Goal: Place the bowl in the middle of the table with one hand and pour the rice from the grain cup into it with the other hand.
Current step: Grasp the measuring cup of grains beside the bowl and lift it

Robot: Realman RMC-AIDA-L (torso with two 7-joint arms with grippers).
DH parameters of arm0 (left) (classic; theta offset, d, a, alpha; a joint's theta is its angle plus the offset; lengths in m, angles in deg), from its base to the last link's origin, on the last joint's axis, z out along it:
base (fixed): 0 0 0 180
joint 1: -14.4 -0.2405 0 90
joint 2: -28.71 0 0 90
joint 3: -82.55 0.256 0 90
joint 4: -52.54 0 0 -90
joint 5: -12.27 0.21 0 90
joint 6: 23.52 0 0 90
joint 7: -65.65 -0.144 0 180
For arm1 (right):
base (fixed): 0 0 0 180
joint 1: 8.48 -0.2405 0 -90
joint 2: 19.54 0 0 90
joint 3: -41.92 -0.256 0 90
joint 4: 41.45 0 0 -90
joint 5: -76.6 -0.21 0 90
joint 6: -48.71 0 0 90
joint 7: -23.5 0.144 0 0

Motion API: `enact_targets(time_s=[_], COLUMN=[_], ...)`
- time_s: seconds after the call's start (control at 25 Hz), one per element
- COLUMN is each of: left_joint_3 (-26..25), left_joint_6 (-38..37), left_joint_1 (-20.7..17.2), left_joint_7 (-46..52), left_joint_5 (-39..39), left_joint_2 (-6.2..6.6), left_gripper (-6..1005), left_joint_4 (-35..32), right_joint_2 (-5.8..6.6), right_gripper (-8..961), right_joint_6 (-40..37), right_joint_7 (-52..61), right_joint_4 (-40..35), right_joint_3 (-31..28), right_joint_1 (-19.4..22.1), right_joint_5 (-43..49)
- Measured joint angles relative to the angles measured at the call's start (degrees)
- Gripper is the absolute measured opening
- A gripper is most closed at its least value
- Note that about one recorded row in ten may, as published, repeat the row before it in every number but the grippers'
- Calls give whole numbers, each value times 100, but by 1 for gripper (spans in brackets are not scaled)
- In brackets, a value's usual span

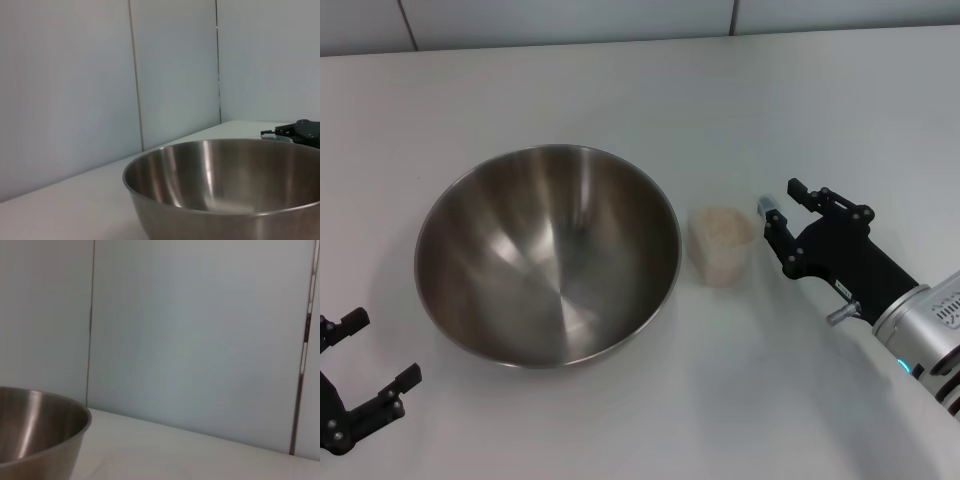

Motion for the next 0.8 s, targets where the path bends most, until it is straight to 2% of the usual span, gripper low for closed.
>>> enact_targets(time_s=[0.2,0.28,0.52,0.8], left_joint_3=[4,9,20,28], left_joint_6=[21,38,52,53], left_joint_1=[6,7,8,9], left_joint_7=[11,12,12,12], left_joint_5=[10,10,10,10], left_joint_2=[0,-4,-22,-23], left_gripper=[834,834,834,834], left_joint_4=[0,0,0,0], right_joint_2=[0,0,0,0], right_gripper=[497,259,40,19], right_joint_6=[-16,-50,-233,-608], right_joint_7=[-8,-9,-11,-14], right_joint_4=[5,5,5,5], right_joint_3=[-2,-27,-50,-62], right_joint_1=[45,70,108,127], right_joint_5=[0,0,-68,-204])
